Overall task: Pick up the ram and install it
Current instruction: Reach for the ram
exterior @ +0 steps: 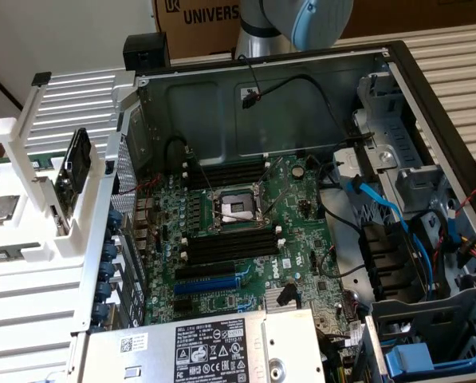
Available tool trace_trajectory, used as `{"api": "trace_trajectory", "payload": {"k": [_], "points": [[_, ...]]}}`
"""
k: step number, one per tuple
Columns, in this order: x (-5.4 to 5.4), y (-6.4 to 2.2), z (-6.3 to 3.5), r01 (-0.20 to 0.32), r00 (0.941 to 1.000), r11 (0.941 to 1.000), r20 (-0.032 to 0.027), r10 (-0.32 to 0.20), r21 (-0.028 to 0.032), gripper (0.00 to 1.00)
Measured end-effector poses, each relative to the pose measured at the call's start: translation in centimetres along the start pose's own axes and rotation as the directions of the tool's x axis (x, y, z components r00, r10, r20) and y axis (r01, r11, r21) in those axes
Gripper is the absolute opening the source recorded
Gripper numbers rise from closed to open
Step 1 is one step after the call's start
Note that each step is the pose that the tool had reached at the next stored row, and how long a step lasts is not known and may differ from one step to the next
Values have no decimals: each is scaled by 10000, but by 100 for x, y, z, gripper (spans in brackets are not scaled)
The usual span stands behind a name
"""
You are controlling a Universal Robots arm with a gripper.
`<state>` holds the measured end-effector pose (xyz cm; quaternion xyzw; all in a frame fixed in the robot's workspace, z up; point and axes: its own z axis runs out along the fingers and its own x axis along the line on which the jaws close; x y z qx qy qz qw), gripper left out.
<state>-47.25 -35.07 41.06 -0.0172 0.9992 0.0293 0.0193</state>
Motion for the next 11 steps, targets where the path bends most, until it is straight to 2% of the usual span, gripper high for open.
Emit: {"api": "trace_trajectory", "payload": {"k": [1,11], "points": [[27,50,8,1,10000,10000,1,-1,0,10],[30,52,9,0,10000,10000,1,0,-1,10]]}}
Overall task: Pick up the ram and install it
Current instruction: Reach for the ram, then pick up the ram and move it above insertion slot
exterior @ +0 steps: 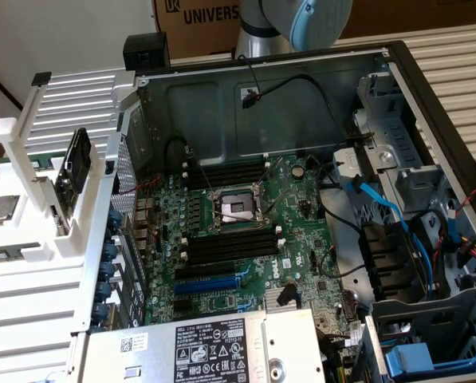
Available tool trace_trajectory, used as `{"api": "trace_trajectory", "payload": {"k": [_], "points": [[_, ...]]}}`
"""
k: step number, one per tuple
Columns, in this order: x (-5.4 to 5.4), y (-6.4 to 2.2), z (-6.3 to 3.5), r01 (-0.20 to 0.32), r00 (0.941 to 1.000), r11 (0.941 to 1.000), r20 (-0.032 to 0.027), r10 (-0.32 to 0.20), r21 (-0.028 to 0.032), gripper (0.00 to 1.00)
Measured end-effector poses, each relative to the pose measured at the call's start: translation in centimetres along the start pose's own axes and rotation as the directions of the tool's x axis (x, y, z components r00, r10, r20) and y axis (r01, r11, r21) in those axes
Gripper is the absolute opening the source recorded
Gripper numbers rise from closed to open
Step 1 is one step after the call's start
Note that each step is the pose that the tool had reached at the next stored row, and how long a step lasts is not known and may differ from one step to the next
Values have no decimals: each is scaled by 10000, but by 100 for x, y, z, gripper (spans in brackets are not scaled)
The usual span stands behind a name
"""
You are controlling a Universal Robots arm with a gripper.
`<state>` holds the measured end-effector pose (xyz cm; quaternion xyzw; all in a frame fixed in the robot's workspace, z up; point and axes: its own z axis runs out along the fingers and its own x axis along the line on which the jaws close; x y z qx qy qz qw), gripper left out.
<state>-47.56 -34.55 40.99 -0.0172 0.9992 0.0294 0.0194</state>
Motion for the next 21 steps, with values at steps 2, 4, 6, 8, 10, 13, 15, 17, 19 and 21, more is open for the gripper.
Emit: {"api": "trace_trajectory", "payload": {"k": [2,4,6,8,10,13,15,17,19,21], "points": [[0,0,0,0,10000,10000,0,0,0,10],[0,1,0,0,10000,10000,0,0,0,10],[0,1,0,0,10000,10000,0,0,0,10],[0,1,0,0,10000,10000,0,0,0,10],[0,1,0,1,10000,10000,0,-1,0,10],[0,1,0,0,10000,10000,-1,0,0,10],[0,2,0,0,10000,10000,-1,0,0,10],[0,2,0,192,9998,9998,-11,-192,-8,10],[0,2,0,555,9985,9985,-31,-555,-23,10],[0,2,0,940,9956,9956,-52,-941,-40,10]]}}
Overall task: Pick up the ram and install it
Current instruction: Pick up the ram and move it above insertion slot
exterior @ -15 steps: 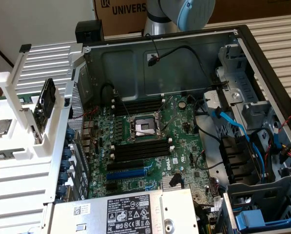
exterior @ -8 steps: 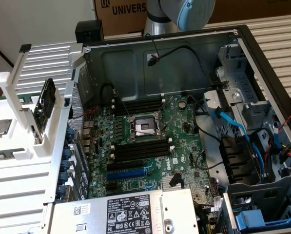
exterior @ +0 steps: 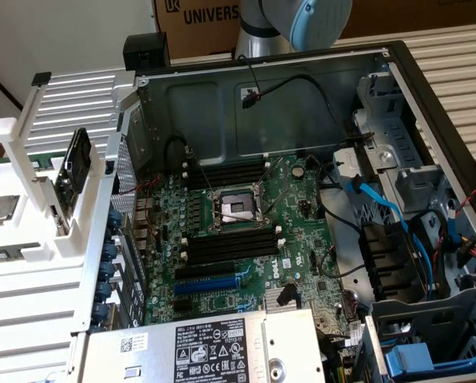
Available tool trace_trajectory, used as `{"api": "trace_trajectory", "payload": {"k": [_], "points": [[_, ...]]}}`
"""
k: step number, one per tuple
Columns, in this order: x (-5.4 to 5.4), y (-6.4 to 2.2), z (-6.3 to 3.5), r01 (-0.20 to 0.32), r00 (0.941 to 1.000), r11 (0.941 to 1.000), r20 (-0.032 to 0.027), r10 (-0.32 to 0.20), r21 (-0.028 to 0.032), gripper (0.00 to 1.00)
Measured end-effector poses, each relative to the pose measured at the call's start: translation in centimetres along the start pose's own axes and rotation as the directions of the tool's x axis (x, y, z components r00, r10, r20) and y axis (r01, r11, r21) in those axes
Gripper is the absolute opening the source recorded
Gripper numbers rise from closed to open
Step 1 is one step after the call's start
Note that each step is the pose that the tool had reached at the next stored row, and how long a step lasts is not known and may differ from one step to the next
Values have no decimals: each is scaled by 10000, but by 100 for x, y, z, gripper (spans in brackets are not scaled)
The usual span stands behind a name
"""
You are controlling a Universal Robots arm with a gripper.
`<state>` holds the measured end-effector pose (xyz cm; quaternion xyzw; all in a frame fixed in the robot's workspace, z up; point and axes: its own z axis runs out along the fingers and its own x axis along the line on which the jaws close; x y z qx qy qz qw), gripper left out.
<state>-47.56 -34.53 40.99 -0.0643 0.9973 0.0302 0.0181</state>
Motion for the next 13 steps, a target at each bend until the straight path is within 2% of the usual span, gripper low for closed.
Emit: {"api": "trace_trajectory", "payload": {"k": [3,6,7,8,9,13], "points": [[0,0,0,539,9985,9985,-30,-539,-23,10],[0,0,0,1079,9941,9941,-61,-1080,-47,10],[0,0,0,1617,9868,9868,-89,-1618,-73,10],[0,0,1,1790,9838,9838,-97,-1790,-81,10],[0,0,2,2152,9765,9765,-116,-2153,-100,10],[0,0,6,2850,9583,9584,-149,-2852,-139,10]]}}
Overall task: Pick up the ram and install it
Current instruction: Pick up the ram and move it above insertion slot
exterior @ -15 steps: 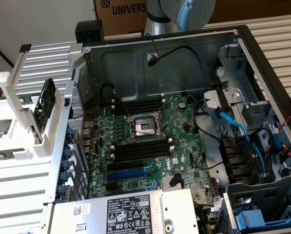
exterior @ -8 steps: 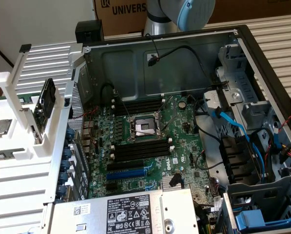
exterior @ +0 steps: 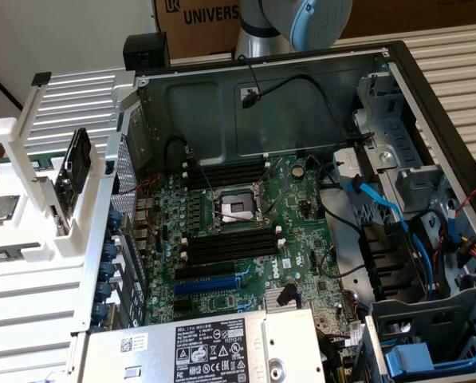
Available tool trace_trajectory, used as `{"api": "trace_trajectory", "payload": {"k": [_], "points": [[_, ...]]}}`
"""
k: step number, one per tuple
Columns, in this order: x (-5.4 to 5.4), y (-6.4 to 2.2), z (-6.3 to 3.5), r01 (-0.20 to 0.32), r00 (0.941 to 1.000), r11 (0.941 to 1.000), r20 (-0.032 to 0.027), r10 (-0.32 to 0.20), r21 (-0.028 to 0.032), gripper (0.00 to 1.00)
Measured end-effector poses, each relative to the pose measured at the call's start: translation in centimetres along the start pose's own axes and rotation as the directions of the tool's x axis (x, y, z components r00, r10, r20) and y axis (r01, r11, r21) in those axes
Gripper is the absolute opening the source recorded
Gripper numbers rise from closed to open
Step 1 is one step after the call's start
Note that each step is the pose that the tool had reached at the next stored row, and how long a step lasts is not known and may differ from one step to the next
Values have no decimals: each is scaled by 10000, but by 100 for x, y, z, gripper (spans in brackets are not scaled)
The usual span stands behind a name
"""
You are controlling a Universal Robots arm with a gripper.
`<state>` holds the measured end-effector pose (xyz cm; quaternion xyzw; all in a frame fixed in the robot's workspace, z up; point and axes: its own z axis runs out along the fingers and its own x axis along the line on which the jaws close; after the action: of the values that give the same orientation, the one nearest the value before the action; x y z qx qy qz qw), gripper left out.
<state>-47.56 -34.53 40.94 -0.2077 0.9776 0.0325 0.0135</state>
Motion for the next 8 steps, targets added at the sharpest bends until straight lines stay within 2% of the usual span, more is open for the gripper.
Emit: {"api": "trace_trajectory", "payload": {"k": [1,4,8], "points": [[0,0,1,364,9993,9993,-22,-364,-15,10],[0,0,4,907,9959,9959,-51,-908,-39,10],[0,0,7,1634,9865,9865,-89,-1635,-73,10]]}}
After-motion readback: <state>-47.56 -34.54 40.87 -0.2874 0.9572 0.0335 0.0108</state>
